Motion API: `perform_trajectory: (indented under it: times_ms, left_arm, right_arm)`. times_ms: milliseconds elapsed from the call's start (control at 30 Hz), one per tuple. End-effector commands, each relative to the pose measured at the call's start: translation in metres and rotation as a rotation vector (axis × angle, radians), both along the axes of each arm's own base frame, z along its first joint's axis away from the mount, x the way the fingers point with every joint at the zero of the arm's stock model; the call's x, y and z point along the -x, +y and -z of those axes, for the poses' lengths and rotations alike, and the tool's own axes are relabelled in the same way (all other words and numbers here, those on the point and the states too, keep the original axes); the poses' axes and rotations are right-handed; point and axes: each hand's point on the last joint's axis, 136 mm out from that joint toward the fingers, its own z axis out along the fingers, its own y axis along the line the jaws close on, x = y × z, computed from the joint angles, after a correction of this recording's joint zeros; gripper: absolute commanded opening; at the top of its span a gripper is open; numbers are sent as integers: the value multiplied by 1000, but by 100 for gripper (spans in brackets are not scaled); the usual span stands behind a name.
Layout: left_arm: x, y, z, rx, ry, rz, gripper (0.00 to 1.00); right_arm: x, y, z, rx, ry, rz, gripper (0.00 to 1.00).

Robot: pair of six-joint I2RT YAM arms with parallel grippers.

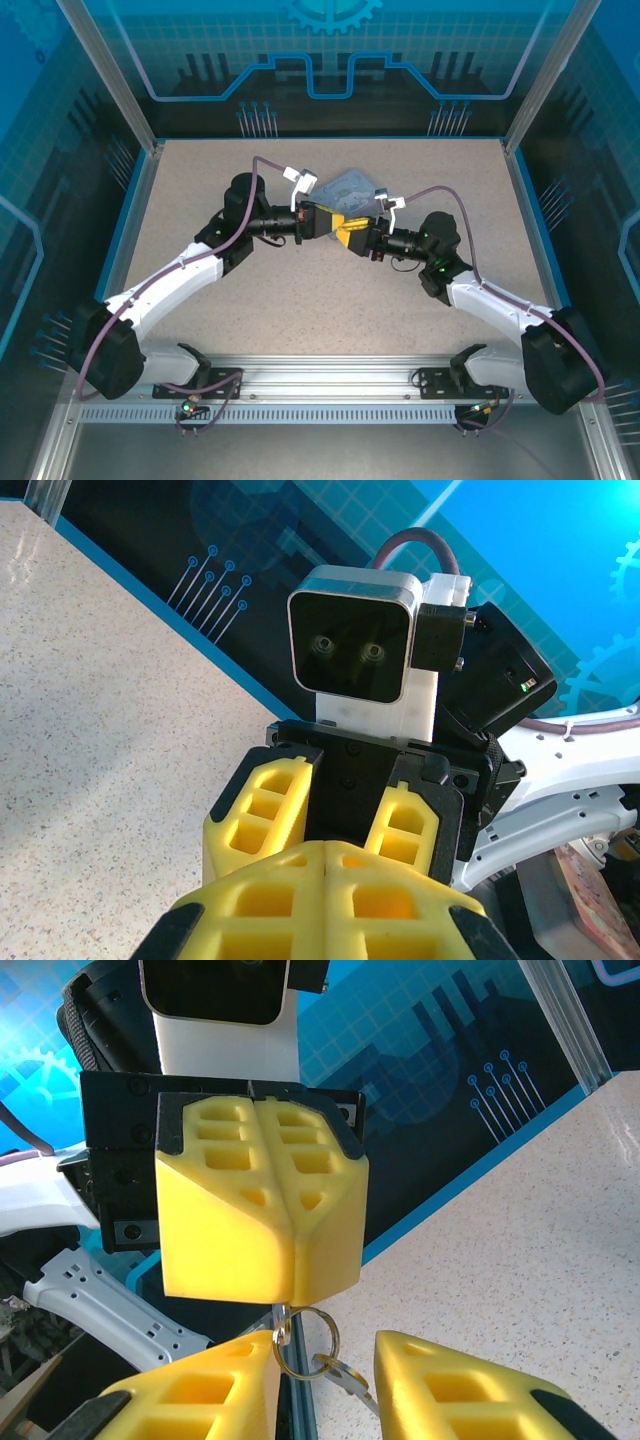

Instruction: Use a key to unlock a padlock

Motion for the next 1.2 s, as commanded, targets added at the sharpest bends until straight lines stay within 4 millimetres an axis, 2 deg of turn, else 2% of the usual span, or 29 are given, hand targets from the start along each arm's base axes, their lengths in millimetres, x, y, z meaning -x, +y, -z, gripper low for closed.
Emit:
perform_trajectory:
  times_ms: [0, 433, 767, 867, 1033, 1167]
  left_arm:
    - [11, -4, -7, 15, -31, 41, 0]
    - [13, -7, -2, 5, -34, 54, 0]
    - [13, -6, 1, -4, -42, 50, 0]
    - [11, -2, -3, -13, -71, 24, 10]
    - [5, 9, -19, 4, -109, -45, 44]
    - [-15, 31, -27, 16, -84, -173, 58]
  right_arm:
    - [0, -1, -25, -40, -59, 17, 30]
    - [-1, -4, -32, -57, -48, 29, 24]
    - [-2, -7, -32, -55, -34, 40, 5]
    - [-3, -8, -26, -33, -24, 53, 1]
    - [-4, -12, -11, 24, -1, 87, 0]
    - [-6, -17, 9, 107, 30, 131, 0]
